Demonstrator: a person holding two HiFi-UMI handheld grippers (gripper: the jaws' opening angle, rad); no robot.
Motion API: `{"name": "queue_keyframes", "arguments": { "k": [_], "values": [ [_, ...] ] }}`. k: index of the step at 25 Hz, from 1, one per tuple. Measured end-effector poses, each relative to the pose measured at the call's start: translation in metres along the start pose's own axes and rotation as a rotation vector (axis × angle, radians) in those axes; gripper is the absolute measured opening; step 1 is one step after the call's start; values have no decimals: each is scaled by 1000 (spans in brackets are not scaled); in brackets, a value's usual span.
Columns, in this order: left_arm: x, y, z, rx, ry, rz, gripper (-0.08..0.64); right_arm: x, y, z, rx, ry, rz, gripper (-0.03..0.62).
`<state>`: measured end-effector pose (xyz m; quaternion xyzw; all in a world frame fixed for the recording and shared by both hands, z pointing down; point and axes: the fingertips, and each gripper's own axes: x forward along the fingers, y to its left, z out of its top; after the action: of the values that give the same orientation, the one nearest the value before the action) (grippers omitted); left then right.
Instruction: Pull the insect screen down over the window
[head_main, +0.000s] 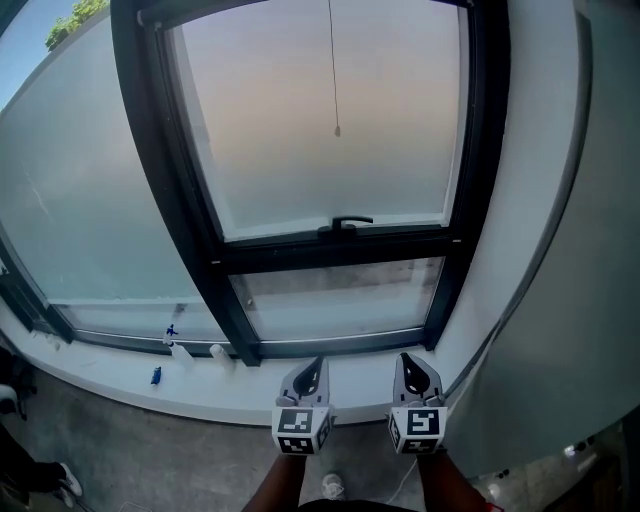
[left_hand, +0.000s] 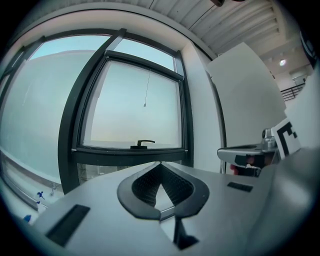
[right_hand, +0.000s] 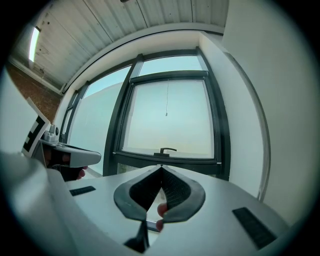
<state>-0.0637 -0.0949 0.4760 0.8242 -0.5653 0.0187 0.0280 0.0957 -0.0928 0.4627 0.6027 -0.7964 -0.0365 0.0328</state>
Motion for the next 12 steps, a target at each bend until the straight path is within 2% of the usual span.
{"name": "queue_keyframes", "arguments": {
  "k": [12],
  "values": [
    [51,67,9,10,6,-53,-6,75,28,7,15,-2,-26,3]
  ]
}}
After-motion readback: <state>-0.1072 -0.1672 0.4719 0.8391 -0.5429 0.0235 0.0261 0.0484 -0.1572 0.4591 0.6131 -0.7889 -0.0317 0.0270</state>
